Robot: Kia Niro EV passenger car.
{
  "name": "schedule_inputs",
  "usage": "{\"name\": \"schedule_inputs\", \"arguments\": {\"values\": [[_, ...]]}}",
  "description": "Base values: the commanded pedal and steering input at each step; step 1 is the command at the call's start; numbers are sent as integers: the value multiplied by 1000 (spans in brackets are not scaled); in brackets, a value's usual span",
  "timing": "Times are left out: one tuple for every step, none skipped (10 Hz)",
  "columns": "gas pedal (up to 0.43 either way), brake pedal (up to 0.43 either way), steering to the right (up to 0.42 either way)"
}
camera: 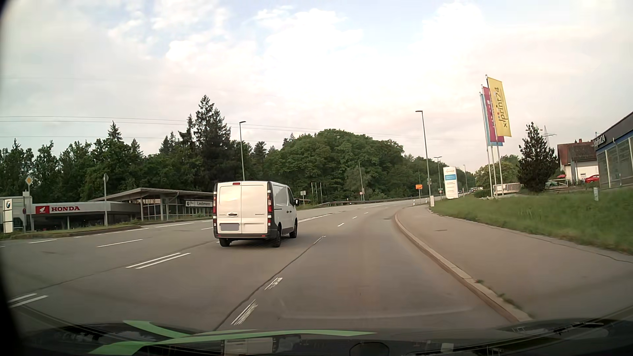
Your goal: Follow the waypoints while adhering to traffic rules and regulations
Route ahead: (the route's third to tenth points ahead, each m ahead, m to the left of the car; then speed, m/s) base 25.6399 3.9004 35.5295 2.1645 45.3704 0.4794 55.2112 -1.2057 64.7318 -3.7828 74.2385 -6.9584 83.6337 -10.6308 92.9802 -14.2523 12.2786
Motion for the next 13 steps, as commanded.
{"name": "schedule_inputs", "arguments": {"values": [[138,0,16],[138,0,17],[138,0,17],[138,0,16],[138,0,16],[138,0,17],[138,0,17],[138,0,19],[138,0,21],[138,0,23],[138,0,24],[138,0,23],[138,0,22]]}}
